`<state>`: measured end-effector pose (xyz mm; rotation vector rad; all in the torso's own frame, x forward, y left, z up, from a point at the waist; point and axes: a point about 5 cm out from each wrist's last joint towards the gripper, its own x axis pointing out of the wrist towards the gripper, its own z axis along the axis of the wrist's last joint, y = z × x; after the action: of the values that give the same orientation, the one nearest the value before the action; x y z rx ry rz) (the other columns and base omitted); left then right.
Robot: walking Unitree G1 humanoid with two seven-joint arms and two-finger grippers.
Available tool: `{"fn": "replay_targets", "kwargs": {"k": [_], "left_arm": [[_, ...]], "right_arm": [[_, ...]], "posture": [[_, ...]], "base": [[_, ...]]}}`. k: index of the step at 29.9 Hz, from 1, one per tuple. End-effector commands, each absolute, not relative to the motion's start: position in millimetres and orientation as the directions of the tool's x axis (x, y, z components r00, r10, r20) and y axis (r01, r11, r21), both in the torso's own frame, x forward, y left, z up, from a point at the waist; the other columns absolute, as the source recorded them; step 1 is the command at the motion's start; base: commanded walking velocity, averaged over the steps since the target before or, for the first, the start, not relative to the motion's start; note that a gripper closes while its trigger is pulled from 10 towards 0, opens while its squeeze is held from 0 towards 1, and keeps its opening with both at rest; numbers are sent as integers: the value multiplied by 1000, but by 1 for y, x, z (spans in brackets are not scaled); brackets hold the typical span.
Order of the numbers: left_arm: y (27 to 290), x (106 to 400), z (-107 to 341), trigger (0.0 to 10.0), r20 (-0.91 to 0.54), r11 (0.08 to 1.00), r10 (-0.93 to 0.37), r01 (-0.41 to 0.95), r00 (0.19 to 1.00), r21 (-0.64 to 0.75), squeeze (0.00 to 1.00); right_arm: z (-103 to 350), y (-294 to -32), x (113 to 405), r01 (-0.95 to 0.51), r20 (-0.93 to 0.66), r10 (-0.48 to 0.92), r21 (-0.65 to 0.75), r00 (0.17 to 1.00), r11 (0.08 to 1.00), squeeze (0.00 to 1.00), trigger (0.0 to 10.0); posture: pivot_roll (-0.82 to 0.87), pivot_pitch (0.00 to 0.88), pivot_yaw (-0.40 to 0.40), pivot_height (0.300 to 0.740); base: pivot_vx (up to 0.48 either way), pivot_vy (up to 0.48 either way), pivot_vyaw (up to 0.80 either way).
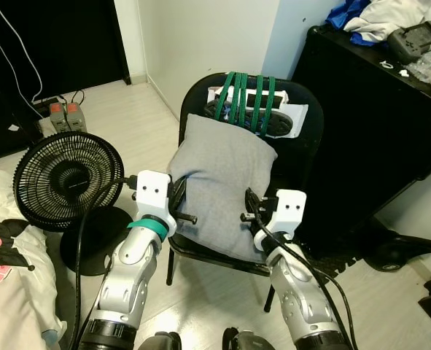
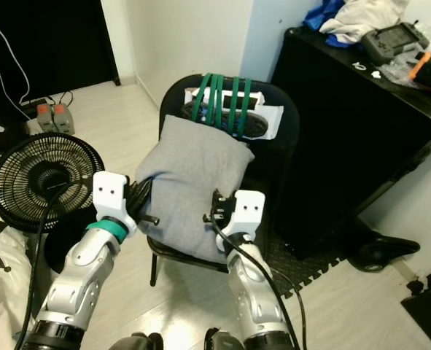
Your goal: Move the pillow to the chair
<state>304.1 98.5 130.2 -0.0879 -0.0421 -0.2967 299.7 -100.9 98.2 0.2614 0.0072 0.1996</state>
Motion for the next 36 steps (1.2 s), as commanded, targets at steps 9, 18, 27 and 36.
{"fn": "replay_targets", "kwargs": {"k": [9,18,27,36], "left_arm": [[95,304,134,10000,77,949,-305,310,949,-66,0],[95,304,134,10000,74,947,-309,314,948,-63,0],[94,303,132,10000,71,945,-316,320,946,-60,0],[94,302,131,10000,69,944,-320,324,945,-59,0]], "right_arm": [[94,-93,296,-196,7,202,291,979,937,0,10000],[94,-92,296,-198,6,205,293,979,935,0,10000],[94,-93,295,-201,2,209,285,978,937,0,10000],[94,-92,295,-203,6,211,288,978,936,0,10000]], "posture": [[-17,77,58,695],[-19,76,58,670],[-22,67,59,655],[-24,64,60,655]], "base": [[0,0,0],[0,0,0],[0,0,0],[0,0,0]]}}
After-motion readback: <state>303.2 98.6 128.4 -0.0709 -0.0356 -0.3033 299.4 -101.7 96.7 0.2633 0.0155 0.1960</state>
